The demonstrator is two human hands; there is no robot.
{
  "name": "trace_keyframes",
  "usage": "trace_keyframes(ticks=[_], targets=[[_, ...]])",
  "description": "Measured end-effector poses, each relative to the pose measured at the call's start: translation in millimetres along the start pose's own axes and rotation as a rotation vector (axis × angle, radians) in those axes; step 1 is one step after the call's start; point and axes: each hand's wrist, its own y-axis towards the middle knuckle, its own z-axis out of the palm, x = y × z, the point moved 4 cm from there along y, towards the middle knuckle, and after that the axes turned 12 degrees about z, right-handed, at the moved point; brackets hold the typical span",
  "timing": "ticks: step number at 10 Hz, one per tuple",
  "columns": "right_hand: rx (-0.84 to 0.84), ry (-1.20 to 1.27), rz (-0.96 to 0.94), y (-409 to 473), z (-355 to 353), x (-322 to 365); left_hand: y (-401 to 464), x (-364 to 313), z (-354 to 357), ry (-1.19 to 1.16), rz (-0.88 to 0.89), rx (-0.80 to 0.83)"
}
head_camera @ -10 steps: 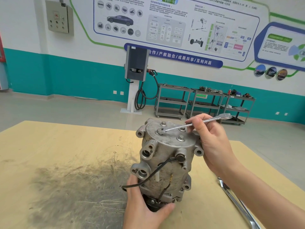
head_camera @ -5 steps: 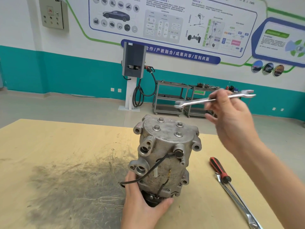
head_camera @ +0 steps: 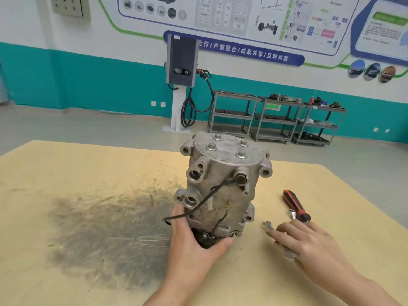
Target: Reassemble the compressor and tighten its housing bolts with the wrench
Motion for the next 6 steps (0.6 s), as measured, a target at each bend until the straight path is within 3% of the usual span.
trace_keyframes(ticks=[2, 4, 5, 6], targets=[[-0.041, -0.137, -0.108, -3.2, 10.2, 18.0, -0.1, 0.6, -1.1, 0.021, -0.043, 0.005], [0.002, -0.176, -0.067, -7.4, 22.4, 23.5, 2.3, 1.6, 0.6, 0.053, -0.035, 0.011], [0.060, -0.127, -0.110, -3.8, 10.3, 24.2, 3.0, 2.9, -0.1, 0.072, -0.050, 0.014], [-0.050, 0.148, 0.087, 16.4, -26.1, 6.8, 1.8, 1.9, 0.7, 0.070, -0.028, 0.028]])
